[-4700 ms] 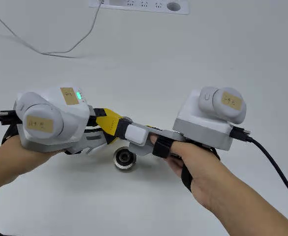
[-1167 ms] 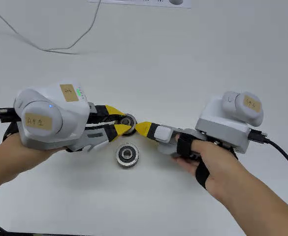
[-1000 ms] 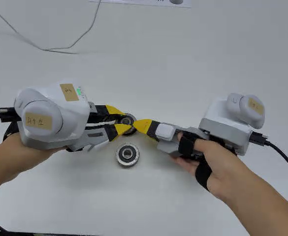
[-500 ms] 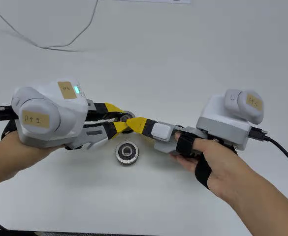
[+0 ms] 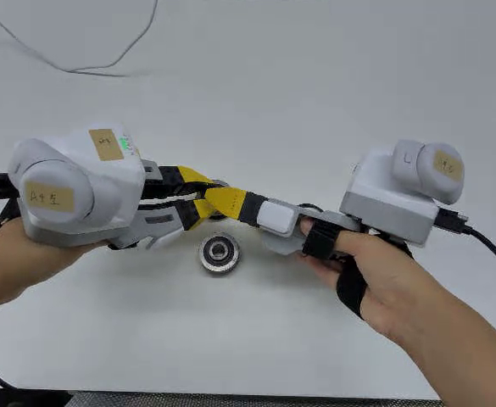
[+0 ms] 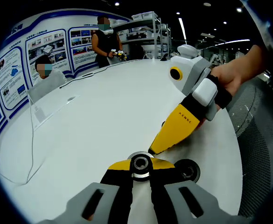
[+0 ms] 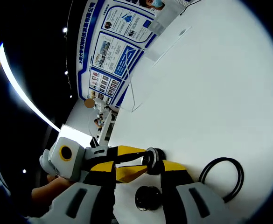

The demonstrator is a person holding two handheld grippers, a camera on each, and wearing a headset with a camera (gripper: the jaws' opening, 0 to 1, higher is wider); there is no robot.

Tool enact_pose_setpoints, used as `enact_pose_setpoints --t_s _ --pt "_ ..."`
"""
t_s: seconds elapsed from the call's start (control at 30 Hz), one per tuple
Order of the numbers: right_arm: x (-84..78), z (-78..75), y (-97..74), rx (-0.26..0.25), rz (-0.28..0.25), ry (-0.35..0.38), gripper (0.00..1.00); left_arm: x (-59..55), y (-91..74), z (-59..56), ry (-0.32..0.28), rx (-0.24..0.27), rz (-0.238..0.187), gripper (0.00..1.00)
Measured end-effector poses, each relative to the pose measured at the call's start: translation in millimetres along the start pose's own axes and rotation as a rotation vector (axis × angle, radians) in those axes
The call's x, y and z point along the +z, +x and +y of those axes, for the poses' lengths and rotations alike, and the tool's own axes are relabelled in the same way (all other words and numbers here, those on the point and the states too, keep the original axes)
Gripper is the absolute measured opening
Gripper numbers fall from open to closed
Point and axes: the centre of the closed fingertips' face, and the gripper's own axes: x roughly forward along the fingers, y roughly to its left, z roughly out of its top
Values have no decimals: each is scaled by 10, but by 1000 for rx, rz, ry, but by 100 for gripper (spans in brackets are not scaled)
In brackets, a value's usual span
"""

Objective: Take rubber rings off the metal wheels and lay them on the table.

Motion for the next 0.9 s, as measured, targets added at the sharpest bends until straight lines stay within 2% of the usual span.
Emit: enact_pose_setpoints --t_s 0.27,0.43,0.47,0.5,0.57,0.77,0.9 --pt "-32 -27 30 -11 11 -2 42 -1 -3 -3 1 -3 2 13" --pt "-24 -1 26 0 9 5 43 -2 -4 -7 2 -3 4 13" --pt "-19 36 23 19 7 11 43 -2 -4 -8 2 -4 4 13" --pt "-31 20 15 4 12 24 42 -3 -4 -9 2 -4 5 13" --pt "-39 46 15 11 10 3 43 -3 -4 -10 2 -4 6 13" --pt "-38 49 8 6 9 6 43 -4 -1 -15 3 -6 10 13" --pt "-18 31 20 -5 1 5 46 -3 0 -18 5 -6 12 13"
